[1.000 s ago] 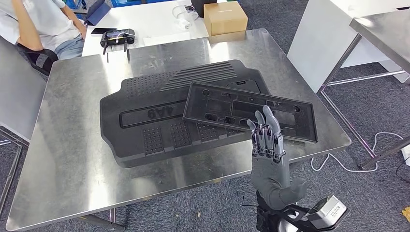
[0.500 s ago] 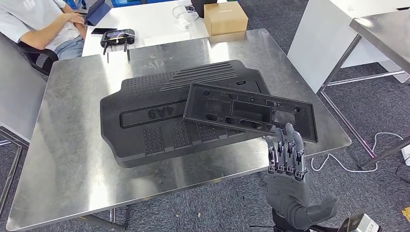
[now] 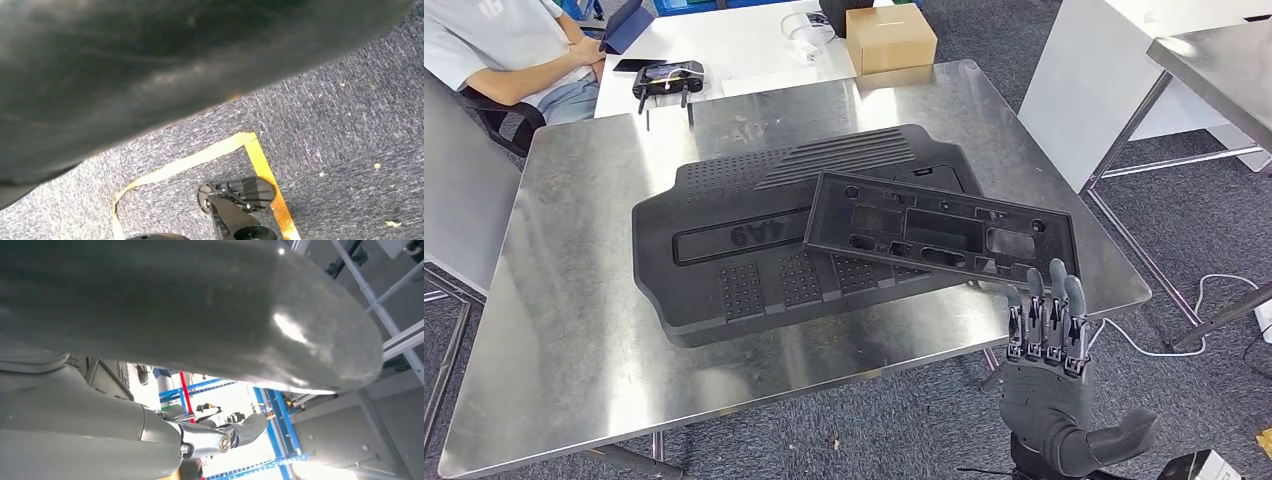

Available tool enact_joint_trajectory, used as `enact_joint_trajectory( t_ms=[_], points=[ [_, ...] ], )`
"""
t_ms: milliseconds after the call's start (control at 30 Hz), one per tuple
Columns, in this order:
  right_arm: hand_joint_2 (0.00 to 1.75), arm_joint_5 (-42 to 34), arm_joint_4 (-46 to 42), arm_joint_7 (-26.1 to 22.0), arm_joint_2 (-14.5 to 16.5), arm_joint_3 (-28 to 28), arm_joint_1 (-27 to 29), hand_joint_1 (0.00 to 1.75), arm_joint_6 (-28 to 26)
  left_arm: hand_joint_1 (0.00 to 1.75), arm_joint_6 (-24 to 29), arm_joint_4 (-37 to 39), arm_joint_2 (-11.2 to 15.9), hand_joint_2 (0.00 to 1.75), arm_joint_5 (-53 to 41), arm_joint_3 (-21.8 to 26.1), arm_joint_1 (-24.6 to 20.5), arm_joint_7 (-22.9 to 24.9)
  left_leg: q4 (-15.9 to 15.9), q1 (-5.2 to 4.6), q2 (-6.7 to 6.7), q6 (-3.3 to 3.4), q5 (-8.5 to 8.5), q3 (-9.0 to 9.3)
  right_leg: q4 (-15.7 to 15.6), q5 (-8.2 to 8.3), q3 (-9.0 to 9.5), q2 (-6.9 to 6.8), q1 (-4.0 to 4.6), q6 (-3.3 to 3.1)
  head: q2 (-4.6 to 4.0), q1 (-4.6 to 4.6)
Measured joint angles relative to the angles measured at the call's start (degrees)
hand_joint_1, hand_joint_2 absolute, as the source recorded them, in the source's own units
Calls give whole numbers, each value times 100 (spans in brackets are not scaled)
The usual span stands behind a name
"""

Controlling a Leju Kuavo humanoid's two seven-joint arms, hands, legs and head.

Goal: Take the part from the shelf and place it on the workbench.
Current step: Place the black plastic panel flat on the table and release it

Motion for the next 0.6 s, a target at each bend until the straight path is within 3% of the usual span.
enact_joint_trajectory(
  t_ms=[200,267,333,400,467,500,533,567,600],
  points=[
    [0,0,0,1,32,-60,15,0,1,0,0,0,9,0,0,0,0,0,52,-27,2,60,-31,-1,-3,-2,22,0,-28,29,0,-1],
    [0,0,-5,1,43,-71,16,0,1,0,1,0,14,0,0,0,-1,0,44,-39,2,101,-26,2,-29,8,43,1,-30,62,0,-1],
    [0,0,-28,1,55,-81,19,0,2,0,2,0,4,0,-1,0,-4,-2,-46,7,19,163,35,72,7,-22,17,-2,-14,92,0,1],
    [0,0,-49,4,60,-88,19,0,2,0,2,0,-4,0,-4,0,-6,-3,-125,71,45,211,94,145,423,-210,-198,-7,4,86,0,28],
    [0,-1,-50,15,61,-102,31,0,2,0,1,0,-3,0,-8,0,-5,1,-132,84,54,222,100,148,1197,-467,-604,-9,-9,82,0,50],
    [0,-4,-49,27,61,-113,40,0,1,0,-2,0,-5,0,-10,0,-4,4,-131,91,54,215,94,148,1489,-528,-778,-10,-27,107,0,50],
    [0,-10,-48,37,61,-128,46,0,-1,0,-4,0,-7,0,-13,0,-4,8,-130,101,49,201,84,154,1585,-505,-859,-12,-46,156,0,49],
    [0,-18,-46,48,61,-148,47,0,-3,0,-7,0,-10,0,-14,0,-4,12,-128,119,41,177,69,169,1444,-397,-818,-15,-66,222,0,51],
    [0,-27,-46,57,62,-166,47,0,-8,0,-8,0,-14,0,-15,0,-3,15,-125,142,31,141,45,195,1085,-221,-662,-25,-91,298,0,52]
  ],
)
